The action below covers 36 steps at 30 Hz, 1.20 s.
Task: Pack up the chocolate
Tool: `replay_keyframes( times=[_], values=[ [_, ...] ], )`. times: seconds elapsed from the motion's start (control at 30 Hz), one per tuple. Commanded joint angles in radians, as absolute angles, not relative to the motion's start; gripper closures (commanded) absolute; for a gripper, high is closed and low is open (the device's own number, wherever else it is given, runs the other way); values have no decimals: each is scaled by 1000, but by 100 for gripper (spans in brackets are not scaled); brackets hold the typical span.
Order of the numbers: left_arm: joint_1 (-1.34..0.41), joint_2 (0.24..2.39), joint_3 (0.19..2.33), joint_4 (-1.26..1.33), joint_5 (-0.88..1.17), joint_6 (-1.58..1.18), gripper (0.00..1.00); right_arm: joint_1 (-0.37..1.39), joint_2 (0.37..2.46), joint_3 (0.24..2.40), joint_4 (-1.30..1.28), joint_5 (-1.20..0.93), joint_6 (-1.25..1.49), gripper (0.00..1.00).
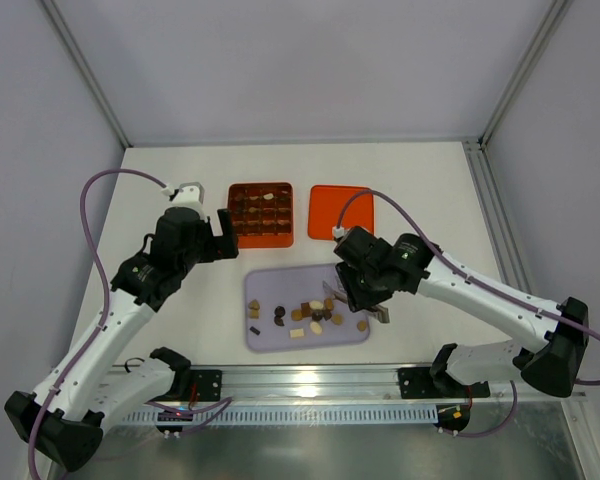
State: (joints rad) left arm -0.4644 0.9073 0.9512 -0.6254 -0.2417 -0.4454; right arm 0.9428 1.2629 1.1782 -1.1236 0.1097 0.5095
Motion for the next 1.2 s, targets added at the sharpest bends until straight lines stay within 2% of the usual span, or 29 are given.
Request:
replay_keyframes(
  times=[0.0,0.7,1.17],
  values=[
    [-460,897,945,-595,-236,-456,0,962,1249,1161,-1091,94,549,55],
    [-460,894,943,-595,-235,-454,0,1019,1307,1129,-1083,97,580,57],
    [-460,891,945,-595,-235,-454,0,1031,1348,1170,-1130,115,558,64]
  ],
)
